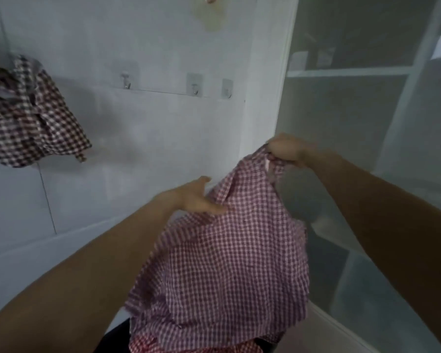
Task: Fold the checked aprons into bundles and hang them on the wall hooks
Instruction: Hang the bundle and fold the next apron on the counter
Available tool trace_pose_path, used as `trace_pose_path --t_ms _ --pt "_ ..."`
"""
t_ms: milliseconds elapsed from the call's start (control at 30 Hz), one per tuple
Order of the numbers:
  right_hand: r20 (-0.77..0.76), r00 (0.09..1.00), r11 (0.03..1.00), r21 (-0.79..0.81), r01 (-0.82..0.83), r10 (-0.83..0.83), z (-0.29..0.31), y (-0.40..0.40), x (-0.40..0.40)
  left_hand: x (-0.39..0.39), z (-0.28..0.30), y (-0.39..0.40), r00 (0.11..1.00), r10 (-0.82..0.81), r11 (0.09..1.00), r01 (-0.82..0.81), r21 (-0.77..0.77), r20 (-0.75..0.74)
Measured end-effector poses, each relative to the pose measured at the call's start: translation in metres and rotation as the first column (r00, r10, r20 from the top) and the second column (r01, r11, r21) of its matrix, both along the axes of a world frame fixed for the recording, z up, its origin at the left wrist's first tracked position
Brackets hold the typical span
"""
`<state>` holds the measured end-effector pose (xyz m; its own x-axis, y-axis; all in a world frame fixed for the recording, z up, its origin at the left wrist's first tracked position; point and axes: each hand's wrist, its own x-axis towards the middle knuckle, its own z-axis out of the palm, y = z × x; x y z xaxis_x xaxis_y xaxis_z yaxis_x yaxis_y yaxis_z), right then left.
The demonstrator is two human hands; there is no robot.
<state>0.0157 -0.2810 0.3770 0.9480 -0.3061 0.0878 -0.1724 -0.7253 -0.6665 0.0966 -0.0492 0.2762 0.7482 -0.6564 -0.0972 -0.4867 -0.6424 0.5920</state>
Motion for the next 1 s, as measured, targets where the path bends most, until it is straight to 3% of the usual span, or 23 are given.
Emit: trace_pose_path --t_ms 33,100,200,300,433,567,767,900,933,1000 --pt "0.011 0.999 0.999 -0.018 -0.041 0.041 0.001 0.015 0.002 -0.013 0.001 -0.017 0.996 -0.082 0.979 0.074 -0.189 -0.038" --pt "0.057 0.990 0.989 -0.075 -0.124 0.128 0.004 0.040 0.003 -0.024 0.003 -0.042 0.995 -0.087 0.889 0.102 -0.446 0.054" --pt "0.154 0.969 0.979 -0.091 -0.182 0.194 0.005 0.052 -0.001 -0.020 0.010 -0.048 0.977 0.121 0.819 0.001 -0.573 0.175" --pt "0.091 0.981 0.973 -0.172 -0.154 0.172 -0.006 0.028 -0.004 -0.006 0.019 -0.029 0.954 0.180 0.796 0.002 -0.605 0.241" --pt "-0.375 0.917 0.921 -0.293 -0.258 0.137 -0.043 -0.011 -0.008 0.013 0.038 -0.005 0.885 0.260 0.825 0.005 -0.565 0.387" --pt "-0.476 0.878 0.911 -0.337 -0.239 0.054 -0.069 -0.038 -0.007 0.021 0.055 0.009 0.826 0.359 0.812 -0.046 -0.582 0.435" --pt "-0.159 0.984 0.947 -0.321 0.019 -0.074 -0.071 -0.077 -0.005 0.029 0.051 0.020 0.764 0.467 0.810 -0.168 -0.563 0.445" --pt "-0.043 0.999 1.000 -0.022 0.010 -0.011 -0.052 -0.088 -0.013 0.035 0.036 0.019 0.758 0.547 0.768 -0.285 -0.573 0.356" --pt "-0.045 0.999 0.999 -0.038 -0.014 0.012 -0.047 -0.090 -0.016 0.037 0.034 0.020 0.758 0.566 0.755 -0.317 -0.574 0.325" --pt "-0.123 0.992 0.972 -0.228 -0.046 0.018 -0.041 -0.094 -0.024 0.039 0.033 0.024 0.751 0.619 0.697 -0.391 -0.601 0.230"
